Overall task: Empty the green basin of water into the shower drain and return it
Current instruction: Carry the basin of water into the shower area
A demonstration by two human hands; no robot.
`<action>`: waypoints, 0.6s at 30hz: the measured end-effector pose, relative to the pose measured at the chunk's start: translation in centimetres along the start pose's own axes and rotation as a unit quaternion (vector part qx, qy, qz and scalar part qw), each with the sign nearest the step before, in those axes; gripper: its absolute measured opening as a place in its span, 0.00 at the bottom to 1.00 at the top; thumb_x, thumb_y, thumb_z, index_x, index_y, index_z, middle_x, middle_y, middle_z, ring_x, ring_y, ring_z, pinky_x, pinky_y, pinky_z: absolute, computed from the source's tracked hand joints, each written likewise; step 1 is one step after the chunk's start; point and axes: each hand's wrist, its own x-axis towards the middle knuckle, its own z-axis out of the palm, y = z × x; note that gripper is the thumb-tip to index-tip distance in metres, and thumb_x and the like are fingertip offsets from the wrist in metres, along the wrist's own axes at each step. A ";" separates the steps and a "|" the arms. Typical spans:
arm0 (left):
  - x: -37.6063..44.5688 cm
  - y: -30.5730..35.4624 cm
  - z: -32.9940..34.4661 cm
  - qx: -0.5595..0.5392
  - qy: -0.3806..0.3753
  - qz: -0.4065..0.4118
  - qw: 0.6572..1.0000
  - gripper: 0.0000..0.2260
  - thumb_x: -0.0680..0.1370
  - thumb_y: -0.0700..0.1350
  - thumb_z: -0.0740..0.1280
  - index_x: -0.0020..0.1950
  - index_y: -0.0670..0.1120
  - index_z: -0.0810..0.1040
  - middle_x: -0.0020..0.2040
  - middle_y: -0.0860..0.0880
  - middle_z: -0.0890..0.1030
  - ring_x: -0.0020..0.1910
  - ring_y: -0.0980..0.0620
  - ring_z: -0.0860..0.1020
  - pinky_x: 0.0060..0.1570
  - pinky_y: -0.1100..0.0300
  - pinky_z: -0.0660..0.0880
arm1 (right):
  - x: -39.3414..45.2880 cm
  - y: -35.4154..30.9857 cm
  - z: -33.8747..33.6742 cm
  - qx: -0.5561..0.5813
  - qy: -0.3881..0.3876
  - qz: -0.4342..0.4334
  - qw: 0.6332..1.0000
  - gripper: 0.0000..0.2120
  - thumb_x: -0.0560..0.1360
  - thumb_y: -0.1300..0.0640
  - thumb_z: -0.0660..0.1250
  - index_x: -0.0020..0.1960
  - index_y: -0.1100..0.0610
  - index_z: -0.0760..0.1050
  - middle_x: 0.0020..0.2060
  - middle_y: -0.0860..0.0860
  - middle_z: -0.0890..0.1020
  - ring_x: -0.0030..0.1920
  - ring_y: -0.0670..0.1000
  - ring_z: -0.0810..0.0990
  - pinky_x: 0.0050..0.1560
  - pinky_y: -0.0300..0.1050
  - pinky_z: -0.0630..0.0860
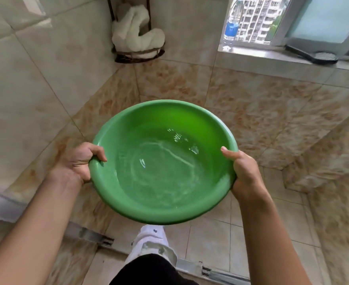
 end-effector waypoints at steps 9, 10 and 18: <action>8.6 8.3 3.0 -0.029 -0.063 -0.021 0.997 0.24 0.61 0.29 0.54 0.50 0.39 0.81 0.41 0.38 0.86 0.38 0.37 0.85 0.30 0.42 0.81 | 6.6 -4.1 4.7 0.005 0.044 -0.012 0.999 0.12 0.73 0.63 0.69 0.56 0.62 0.81 0.49 0.62 0.86 0.51 0.64 0.85 0.45 0.57 0.83; 9.5 9.2 3.5 -0.027 -0.069 -0.022 0.997 0.24 0.61 0.29 0.54 0.51 0.39 0.81 0.42 0.38 0.86 0.38 0.37 0.85 0.31 0.43 0.81 | 7.4 -4.6 5.1 0.007 0.053 -0.012 0.998 0.12 0.73 0.63 0.69 0.57 0.62 0.81 0.50 0.62 0.86 0.50 0.64 0.85 0.45 0.56 0.83; 14.1 13.1 7.8 0.005 -0.093 -0.021 0.995 0.23 0.61 0.29 0.54 0.39 0.41 0.87 0.41 0.40 0.86 0.38 0.39 0.85 0.31 0.45 0.81 | 10.6 -7.1 5.4 0.049 0.099 -0.009 0.994 0.15 0.74 0.64 0.67 0.60 0.64 0.79 0.54 0.65 0.84 0.55 0.66 0.83 0.56 0.64 0.79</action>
